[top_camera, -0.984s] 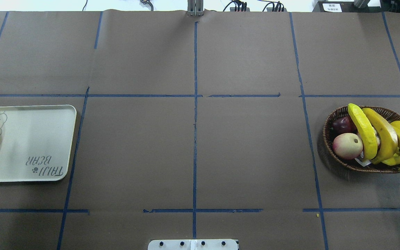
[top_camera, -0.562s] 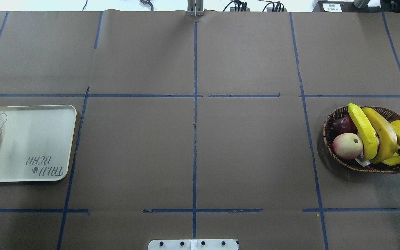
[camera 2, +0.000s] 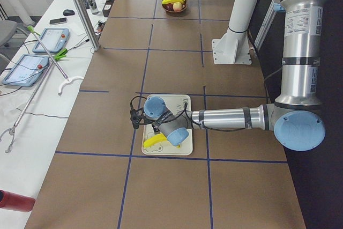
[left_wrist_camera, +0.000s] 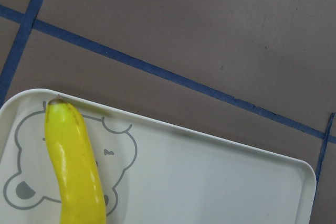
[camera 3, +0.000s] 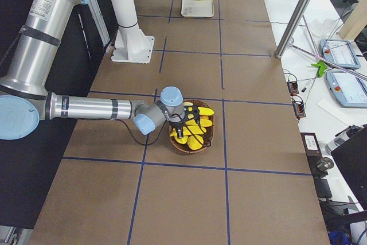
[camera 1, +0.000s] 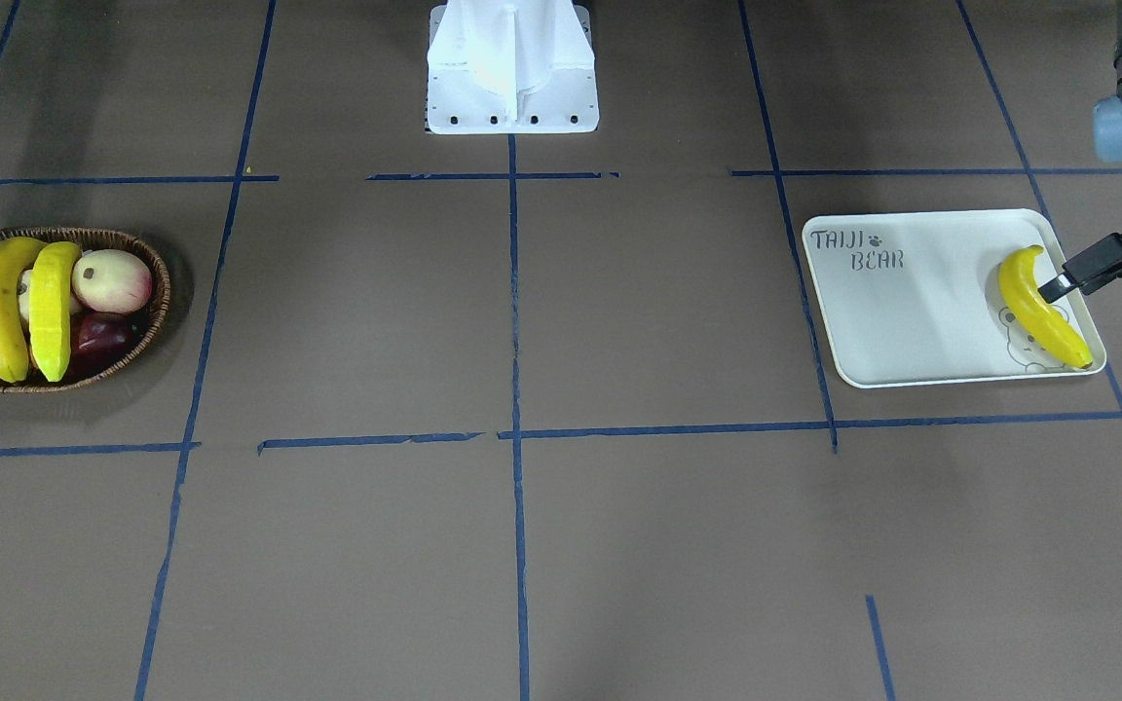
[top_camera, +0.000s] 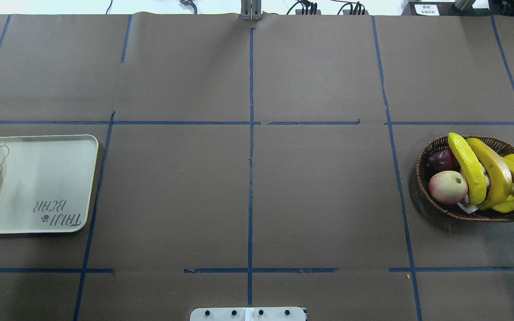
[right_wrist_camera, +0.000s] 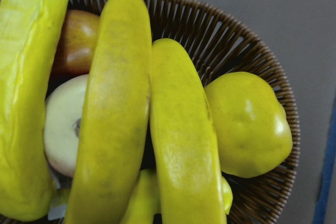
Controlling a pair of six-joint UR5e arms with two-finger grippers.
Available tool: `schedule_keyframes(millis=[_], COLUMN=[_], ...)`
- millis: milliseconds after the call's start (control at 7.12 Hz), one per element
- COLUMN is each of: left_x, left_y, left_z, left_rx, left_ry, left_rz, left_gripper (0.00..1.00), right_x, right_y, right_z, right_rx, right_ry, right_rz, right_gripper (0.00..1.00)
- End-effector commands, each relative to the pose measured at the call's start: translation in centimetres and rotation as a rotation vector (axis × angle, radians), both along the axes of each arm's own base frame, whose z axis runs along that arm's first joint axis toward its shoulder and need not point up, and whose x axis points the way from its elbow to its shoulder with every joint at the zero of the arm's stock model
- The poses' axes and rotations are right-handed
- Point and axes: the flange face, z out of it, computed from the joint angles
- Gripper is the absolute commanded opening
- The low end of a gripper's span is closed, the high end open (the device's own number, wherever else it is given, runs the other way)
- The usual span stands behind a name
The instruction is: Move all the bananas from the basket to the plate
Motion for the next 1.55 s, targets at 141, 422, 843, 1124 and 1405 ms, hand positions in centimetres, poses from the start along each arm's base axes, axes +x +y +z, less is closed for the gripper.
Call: schedule_keyframes(millis=[141,422,843,1124,1405], left_x=[0.1,0.1,1.5,6.2,14.5], left_y=[0.0,0.0,0.4,-2.9,-3.8], left_z=[-0.2,-0.6,-3.9,-9.8,-17.8], left_rx=[0.007,0.022,0.244,0.284,0.08], left_ry=[0.004,0.008,0.084,0.146,0.247], left_rz=[0.002,0.005,0.037,0.069,0.006], left_gripper=[1.0,1.0,1.0,1.0,0.99], right_x=[5.9,5.0,0.0,-5.2,-10.6], right_y=[-1.8,-4.3,-9.4,-12.3,-11.9], right_z=[-1.0,-5.8,-12.7,-17.7,-23.6], right_rx=[0.07,0.081,0.135,0.129,0.03], right_ry=[0.043,0.026,-0.151,-0.258,-0.361], right_rz=[0.108,0.115,-0.013,-0.07,-0.007], right_gripper=[0.0,0.0,0.03,0.03,0.03])
